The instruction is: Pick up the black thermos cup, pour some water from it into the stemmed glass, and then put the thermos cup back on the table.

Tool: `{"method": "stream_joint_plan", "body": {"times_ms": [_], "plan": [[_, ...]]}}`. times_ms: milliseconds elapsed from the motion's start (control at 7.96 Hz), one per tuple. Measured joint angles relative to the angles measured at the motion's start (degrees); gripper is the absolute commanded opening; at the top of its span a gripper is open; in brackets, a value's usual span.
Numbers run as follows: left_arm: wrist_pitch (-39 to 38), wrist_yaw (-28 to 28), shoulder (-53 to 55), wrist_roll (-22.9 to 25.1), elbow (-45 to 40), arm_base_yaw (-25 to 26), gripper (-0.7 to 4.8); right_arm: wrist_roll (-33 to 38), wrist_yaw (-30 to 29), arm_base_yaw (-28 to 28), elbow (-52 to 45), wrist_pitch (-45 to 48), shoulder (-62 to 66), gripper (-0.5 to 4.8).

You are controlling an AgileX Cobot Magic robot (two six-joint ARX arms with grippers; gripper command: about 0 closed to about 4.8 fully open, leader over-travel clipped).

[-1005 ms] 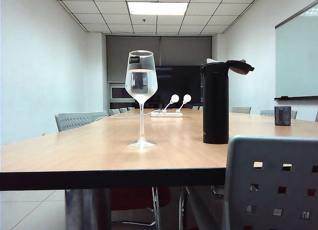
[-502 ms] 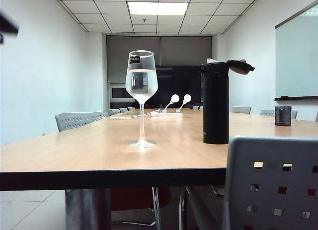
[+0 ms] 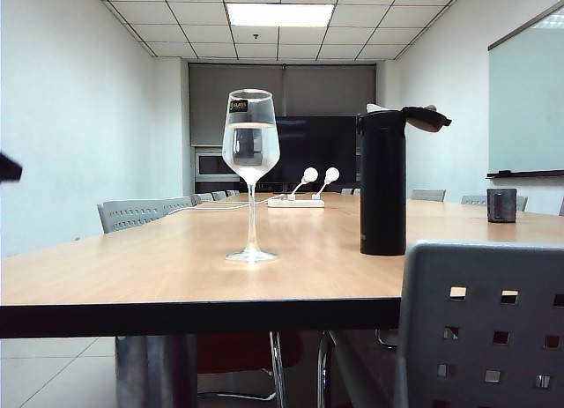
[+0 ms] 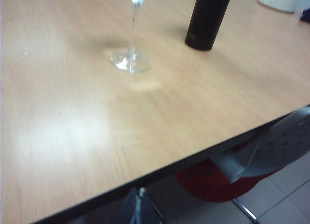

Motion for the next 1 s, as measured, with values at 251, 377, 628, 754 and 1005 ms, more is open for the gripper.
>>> {"method": "stream_joint_plan", "body": {"times_ms": [251,377,628,754,1005], "plan": [[5.27,2.67,-0.02,-0.22,-4.42,0.00,-0.06,0.90,1.11,-0.04,-1.03,2.93,0.04,-0.03],[5.11,2.82,-0.07,-0.26,-4.42,-0.02,-0.01,1.05,1.09,-0.04,-1.03,2.93,0.04,-0.03],[3.91,2.62,-0.07,-0.09,-4.42,0.00,-0.01,1.11,1.03,-0.07,-1.03,2.93,0.04,-0.03],[3.34,3.93,-3.63,-0.09,-4.42,2.49,-0.01,1.09,0.96,-0.87,-1.03,3.32,-0.61,-0.03],[3.21,7.26,-6.93,-0.09,-4.42,13.03,-0.01,1.11,0.66,-6.40,-1.03,3.15,-0.61,-0.03]]}}
